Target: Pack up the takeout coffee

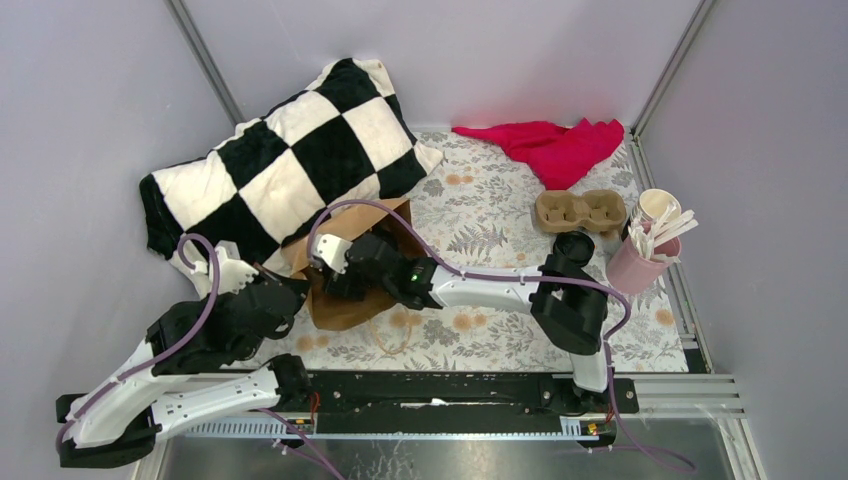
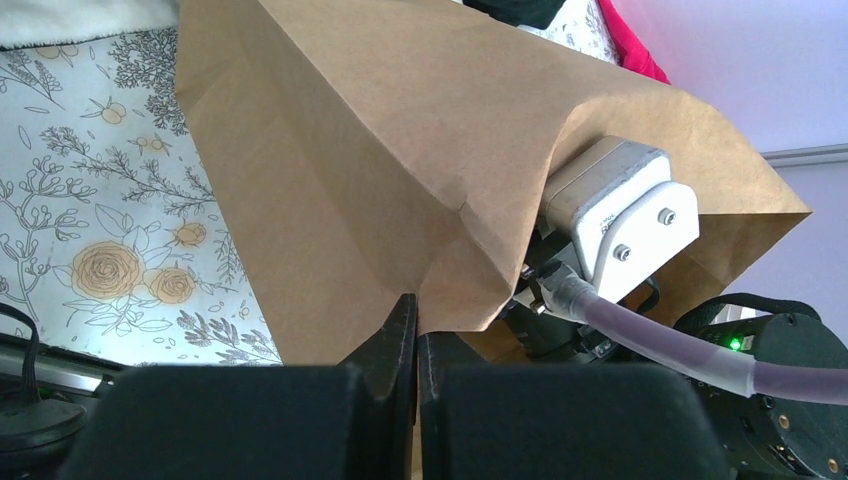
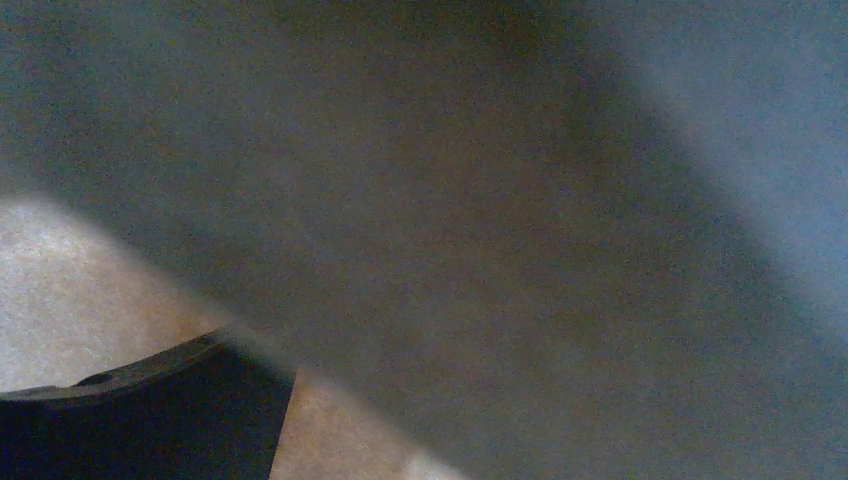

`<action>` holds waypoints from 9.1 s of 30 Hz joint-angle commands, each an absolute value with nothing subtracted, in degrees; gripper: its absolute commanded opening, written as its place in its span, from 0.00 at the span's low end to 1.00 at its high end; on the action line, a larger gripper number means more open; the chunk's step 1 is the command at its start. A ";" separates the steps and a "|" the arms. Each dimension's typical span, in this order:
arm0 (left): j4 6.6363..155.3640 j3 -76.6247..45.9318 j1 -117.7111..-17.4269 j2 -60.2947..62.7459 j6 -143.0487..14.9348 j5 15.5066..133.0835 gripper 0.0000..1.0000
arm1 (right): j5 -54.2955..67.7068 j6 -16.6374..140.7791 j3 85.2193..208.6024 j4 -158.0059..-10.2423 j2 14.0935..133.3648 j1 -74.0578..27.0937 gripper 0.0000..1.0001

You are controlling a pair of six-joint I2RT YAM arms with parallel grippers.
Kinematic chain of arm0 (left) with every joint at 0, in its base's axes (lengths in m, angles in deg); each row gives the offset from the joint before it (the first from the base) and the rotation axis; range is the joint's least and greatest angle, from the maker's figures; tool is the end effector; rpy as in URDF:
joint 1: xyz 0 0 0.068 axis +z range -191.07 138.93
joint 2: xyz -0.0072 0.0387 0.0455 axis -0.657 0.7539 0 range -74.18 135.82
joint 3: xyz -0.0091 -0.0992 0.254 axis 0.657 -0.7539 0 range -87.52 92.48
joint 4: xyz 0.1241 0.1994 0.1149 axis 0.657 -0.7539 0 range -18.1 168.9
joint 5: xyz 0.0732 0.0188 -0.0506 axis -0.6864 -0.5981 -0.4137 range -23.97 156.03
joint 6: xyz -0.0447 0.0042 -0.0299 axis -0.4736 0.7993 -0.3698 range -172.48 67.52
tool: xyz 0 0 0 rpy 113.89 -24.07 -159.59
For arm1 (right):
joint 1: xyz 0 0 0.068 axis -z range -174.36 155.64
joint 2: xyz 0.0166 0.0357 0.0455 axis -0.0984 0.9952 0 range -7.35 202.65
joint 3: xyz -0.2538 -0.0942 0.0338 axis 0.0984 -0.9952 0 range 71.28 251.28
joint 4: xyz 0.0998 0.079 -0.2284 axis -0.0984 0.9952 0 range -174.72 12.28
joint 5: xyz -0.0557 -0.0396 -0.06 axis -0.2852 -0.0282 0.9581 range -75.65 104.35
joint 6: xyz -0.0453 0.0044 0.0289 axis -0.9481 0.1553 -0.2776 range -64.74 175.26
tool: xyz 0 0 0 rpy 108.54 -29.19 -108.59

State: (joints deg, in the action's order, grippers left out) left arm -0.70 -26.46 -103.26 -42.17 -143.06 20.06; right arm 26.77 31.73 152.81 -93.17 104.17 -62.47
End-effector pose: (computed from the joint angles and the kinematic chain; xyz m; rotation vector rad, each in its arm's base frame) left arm 0.0431 -0.0269 0.3486 -0.8489 2.0152 -0.5374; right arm 0.1787 0.4243 0.2486 -1.2941 1.4584 0.3061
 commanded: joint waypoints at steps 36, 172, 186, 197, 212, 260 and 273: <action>15.65 -29.02 -103.48 -44.38 -163.04 36.23 0.00 | 8.07 30.15 166.06 -51.66 96.02 -59.66 0.99; 20.17 11.55 -103.57 -23.92 -83.24 33.32 0.99 | 41.68 67.71 178.46 -28.40 75.89 -3.17 1.00; 17.82 9.73 -103.63 -23.00 -74.72 36.57 0.99 | 36.06 66.64 164.43 -26.10 75.98 11.49 0.61; 17.75 10.64 -103.57 -21.40 -69.99 35.44 0.99 | 38.11 64.39 161.96 -28.59 80.26 12.75 0.37; 16.39 12.28 -103.56 -18.65 -68.12 35.25 0.99 | 41.02 62.79 163.02 -29.16 79.31 12.85 0.05; 15.97 18.13 -103.63 -16.53 -73.14 35.43 0.99 | -31.43 87.51 203.47 -37.93 79.20 -15.35 0.00; 15.47 18.12 -103.56 -19.16 -76.59 33.63 0.99 | -16.36 78.30 208.08 -31.88 84.58 -23.97 0.00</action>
State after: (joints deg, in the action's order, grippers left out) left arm 14.69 16.14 -103.31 -18.98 -75.44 34.70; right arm -21.95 82.17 206.08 -33.43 83.28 -22.45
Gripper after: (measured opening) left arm 0.988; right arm 0.011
